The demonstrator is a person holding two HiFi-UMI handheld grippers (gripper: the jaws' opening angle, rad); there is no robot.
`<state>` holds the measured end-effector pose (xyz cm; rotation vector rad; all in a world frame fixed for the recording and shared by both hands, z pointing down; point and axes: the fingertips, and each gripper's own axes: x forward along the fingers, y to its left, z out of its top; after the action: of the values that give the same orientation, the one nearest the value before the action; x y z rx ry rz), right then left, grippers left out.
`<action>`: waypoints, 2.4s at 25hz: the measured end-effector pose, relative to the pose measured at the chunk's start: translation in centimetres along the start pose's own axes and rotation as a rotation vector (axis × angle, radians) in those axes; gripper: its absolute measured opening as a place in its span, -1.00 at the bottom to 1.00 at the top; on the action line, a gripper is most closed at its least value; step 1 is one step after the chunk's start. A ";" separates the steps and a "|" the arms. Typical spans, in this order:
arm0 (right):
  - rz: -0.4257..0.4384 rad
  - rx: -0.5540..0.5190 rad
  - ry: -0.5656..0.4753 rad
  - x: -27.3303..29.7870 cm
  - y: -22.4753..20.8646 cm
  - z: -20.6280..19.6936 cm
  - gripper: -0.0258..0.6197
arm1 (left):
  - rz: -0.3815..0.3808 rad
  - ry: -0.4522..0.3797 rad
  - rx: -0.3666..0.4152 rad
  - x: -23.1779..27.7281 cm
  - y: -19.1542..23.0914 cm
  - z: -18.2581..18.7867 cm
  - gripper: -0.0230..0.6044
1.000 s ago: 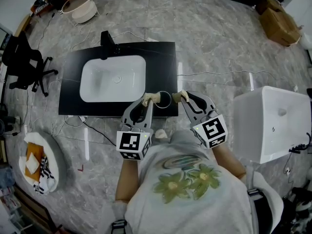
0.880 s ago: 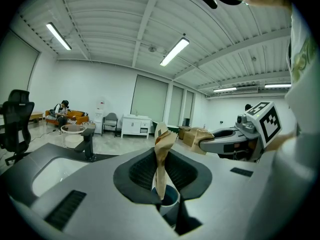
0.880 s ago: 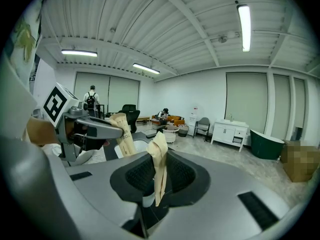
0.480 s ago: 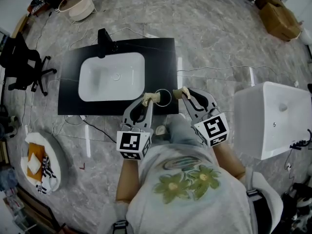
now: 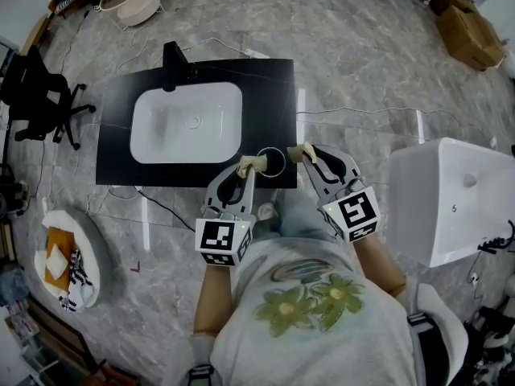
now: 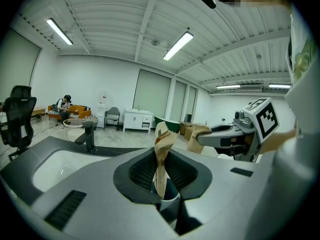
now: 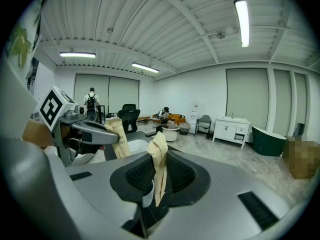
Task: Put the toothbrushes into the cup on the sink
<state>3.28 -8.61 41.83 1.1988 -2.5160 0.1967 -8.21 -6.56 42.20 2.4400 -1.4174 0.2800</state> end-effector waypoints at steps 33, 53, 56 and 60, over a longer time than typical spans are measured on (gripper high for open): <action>0.035 0.005 0.011 1.5 -1.1 -0.8 -0.67 | 0.022 0.062 0.007 1.8 -0.2 -2.1 -0.74; 0.053 0.005 0.027 2.1 -1.2 -1.4 -0.67 | 0.021 0.099 0.016 2.8 0.1 -3.7 -0.73; 0.055 0.004 0.030 2.2 -1.1 -1.5 -0.67 | 0.019 0.100 0.018 2.9 0.1 -3.8 -0.73; 0.058 0.002 0.038 2.4 -1.3 -1.6 -0.67 | 0.016 0.112 0.027 3.3 0.1 -4.1 -0.73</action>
<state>3.27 -10.70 44.20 1.1126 -2.5203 0.2338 -6.78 -7.80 47.11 2.3941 -1.3942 0.4351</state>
